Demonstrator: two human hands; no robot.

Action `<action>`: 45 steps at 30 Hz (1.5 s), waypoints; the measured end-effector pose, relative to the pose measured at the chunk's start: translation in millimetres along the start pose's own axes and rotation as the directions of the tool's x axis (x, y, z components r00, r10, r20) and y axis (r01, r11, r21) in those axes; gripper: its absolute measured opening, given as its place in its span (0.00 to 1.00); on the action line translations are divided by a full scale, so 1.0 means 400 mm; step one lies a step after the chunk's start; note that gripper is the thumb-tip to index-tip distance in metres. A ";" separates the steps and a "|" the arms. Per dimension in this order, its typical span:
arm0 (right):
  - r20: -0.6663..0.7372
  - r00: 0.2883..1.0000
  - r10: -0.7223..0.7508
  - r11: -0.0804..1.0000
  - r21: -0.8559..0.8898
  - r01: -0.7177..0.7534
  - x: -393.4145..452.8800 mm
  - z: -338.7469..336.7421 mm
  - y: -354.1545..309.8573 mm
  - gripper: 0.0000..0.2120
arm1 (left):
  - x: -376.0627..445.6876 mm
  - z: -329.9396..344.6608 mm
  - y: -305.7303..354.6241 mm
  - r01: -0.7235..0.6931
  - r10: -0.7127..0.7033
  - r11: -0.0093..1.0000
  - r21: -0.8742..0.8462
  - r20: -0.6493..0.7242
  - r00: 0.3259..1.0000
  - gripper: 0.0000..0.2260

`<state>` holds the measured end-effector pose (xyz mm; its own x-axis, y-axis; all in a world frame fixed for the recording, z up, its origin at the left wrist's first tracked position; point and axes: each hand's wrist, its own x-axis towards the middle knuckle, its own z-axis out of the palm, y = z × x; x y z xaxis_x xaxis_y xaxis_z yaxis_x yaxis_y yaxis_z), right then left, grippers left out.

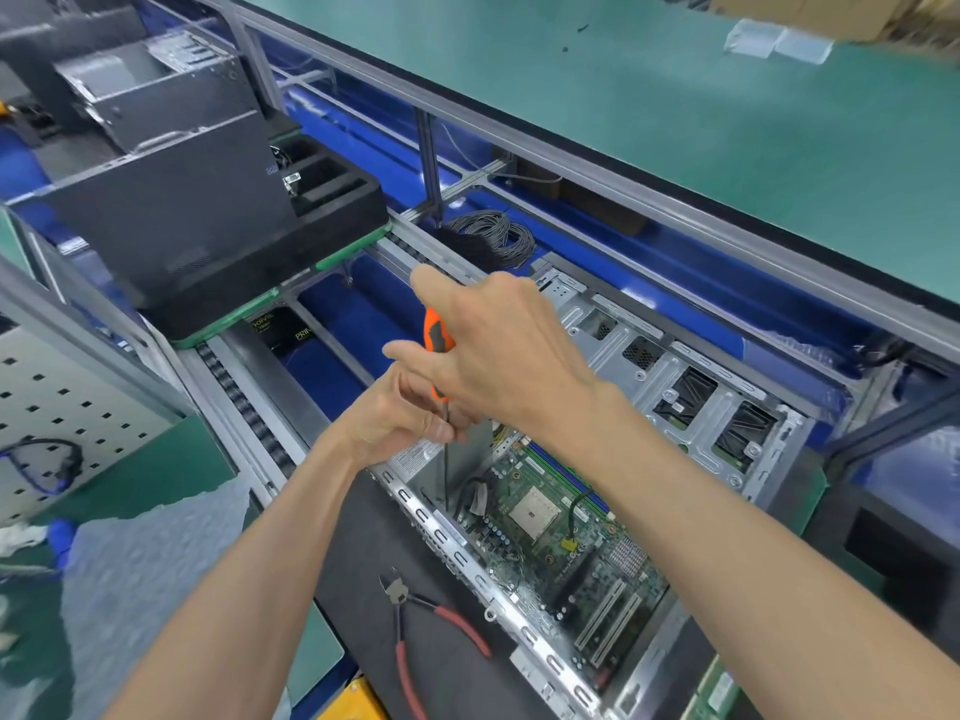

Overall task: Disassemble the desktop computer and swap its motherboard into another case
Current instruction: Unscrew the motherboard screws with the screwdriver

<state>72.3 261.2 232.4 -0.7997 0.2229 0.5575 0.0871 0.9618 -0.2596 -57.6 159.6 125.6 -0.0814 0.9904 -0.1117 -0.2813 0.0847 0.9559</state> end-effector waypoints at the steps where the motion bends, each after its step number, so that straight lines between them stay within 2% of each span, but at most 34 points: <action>1: 0.010 1.000 -0.010 1.000 -0.014 0.010 0.003 -0.002 -0.008 0.21 | -0.002 0.000 0.001 0.005 -0.005 1.000 0.001 0.002 1.000 0.18; 3: 0.027 0.997 -0.072 0.997 0.000 0.072 0.008 -0.006 -0.022 0.20 | -0.005 0.002 0.006 0.006 -0.005 1.000 -0.023 0.005 1.000 0.15; 8: 0.196 0.960 -0.198 0.962 0.229 0.152 0.019 -0.036 -0.034 0.11 | -0.009 -0.002 0.009 0.016 -0.011 0.998 -0.053 0.093 0.996 0.12; 11: 0.218 0.963 -0.157 0.987 0.078 0.143 0.020 -0.030 -0.037 0.12 | -0.001 -0.012 -0.003 0.055 -0.052 0.991 -0.121 0.023 0.998 0.12; 13: 0.191 0.978 -0.084 0.994 -0.047 0.095 0.015 -0.017 -0.038 0.17 | 0.002 -0.015 -0.007 0.077 -0.079 0.983 -0.167 -0.005 0.997 0.22; 14: 0.178 0.982 -0.064 0.994 -0.080 0.080 0.012 -0.013 -0.038 0.19 | 0.003 -0.013 -0.005 0.081 -0.082 0.983 -0.164 0.000 0.997 0.24; 16: 0.177 0.983 -0.055 0.994 -0.087 0.071 0.008 -0.011 -0.037 0.21 | 0.003 -0.009 0.000 0.076 -0.074 0.986 -0.148 0.025 0.997 0.22; 18: 0.192 0.980 -0.047 0.998 -0.038 0.055 0.009 -0.018 -0.038 0.20 | 0.000 -0.005 0.005 0.067 -0.063 0.990 -0.123 0.036 0.997 0.15; 20: 0.217 0.976 -0.034 0.999 0.029 0.028 0.014 -0.027 -0.037 0.18 | 0.001 -0.006 0.005 0.053 -0.047 0.992 -0.114 0.054 0.997 0.17; 22: 0.273 0.961 -0.052 0.996 0.090 0.028 0.020 -0.038 -0.039 0.14 | 0.000 0.000 0.009 0.057 -0.048 0.986 -0.159 0.063 0.997 0.14; 26: 0.355 0.926 -0.128 0.979 0.197 0.059 0.029 -0.064 -0.036 0.06 | 0.000 0.007 0.015 0.039 -0.020 0.988 -0.148 0.128 0.992 0.15; 28: 0.413 0.898 -0.152 0.962 0.270 0.039 0.033 -0.077 -0.036 0.07 | 0.003 -0.002 0.006 0.061 -0.042 0.989 -0.137 0.133 0.990 0.18; 30: 0.468 0.867 -0.174 0.945 0.328 0.012 0.036 -0.087 -0.033 0.08 | 0.008 -0.011 0.000 0.097 -0.082 0.984 -0.152 0.100 0.992 0.25; 32: 0.466 0.875 -0.131 0.967 0.253 0.011 0.039 -0.086 -0.033 0.05 | 0.016 -0.011 -0.001 0.115 -0.095 0.976 -0.185 0.114 0.989 0.28; 34: 0.397 0.918 -0.008 0.998 -0.055 0.032 0.042 -0.079 -0.042 0.17 | 0.021 -0.004 0.006 0.122 -0.100 0.974 -0.193 0.118 0.988 0.27; 35: 0.363 0.931 0.037 0.983 -0.180 0.032 0.044 -0.076 -0.052 0.20 | 0.023 -0.006 0.005 0.129 -0.109 0.972 -0.196 0.109 0.988 0.28; 36: 0.344 0.938 0.041 0.976 -0.216 0.037 0.045 -0.072 -0.060 0.18 | 0.023 -0.008 0.004 0.135 -0.118 0.971 -0.196 0.098 0.988 0.28; 40: 0.400 0.912 -0.092 0.994 -0.010 0.105 0.041 -0.077 -0.050 0.08 | 0.014 -0.001 0.009 0.158 -0.147 0.977 -0.141 0.086 0.985 0.30; 42: 0.470 0.874 -0.122 0.989 0.134 0.066 0.040 -0.097 -0.039 0.04 | 0.006 0.007 0.015 0.152 -0.143 0.984 -0.092 0.096 0.985 0.27; 44: 0.527 0.837 -0.148 0.952 0.305 -0.024 0.035 -0.116 -0.039 0.11 | -0.005 0.013 0.022 0.131 -0.127 0.991 -0.028 0.106 0.986 0.21; 45: 0.540 0.828 -0.151 0.941 0.334 -0.047 0.029 -0.117 -0.042 0.13 | -0.009 0.013 0.023 0.121 -0.120 0.993 -0.009 0.104 0.987 0.20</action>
<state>89.4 255.2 280.3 -0.9961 -0.0466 0.0746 -0.0793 0.8418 -0.5339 -54.9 157.3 136.3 0.0526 0.9791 -0.1964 -0.2981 0.2031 0.9327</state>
